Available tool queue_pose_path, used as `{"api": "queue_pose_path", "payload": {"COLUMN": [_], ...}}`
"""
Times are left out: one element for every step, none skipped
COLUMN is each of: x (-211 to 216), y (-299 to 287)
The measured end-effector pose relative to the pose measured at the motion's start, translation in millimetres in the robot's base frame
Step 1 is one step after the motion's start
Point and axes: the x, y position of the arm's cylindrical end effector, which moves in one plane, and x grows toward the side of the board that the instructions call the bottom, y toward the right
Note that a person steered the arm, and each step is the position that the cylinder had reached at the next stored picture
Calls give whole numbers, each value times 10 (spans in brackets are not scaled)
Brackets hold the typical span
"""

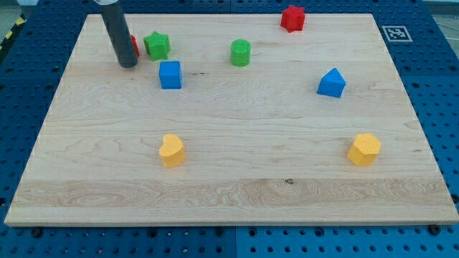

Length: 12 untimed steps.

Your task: Push red circle into green star

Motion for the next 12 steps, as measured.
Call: {"api": "queue_pose_path", "payload": {"x": [-1, -43, -43, -50, -58, -51, -47, -133, -208, -84, 129, 129], "y": [-66, -223, -223, -263, -316, -316, -400, -518, -372, -9, 260, 312]}}
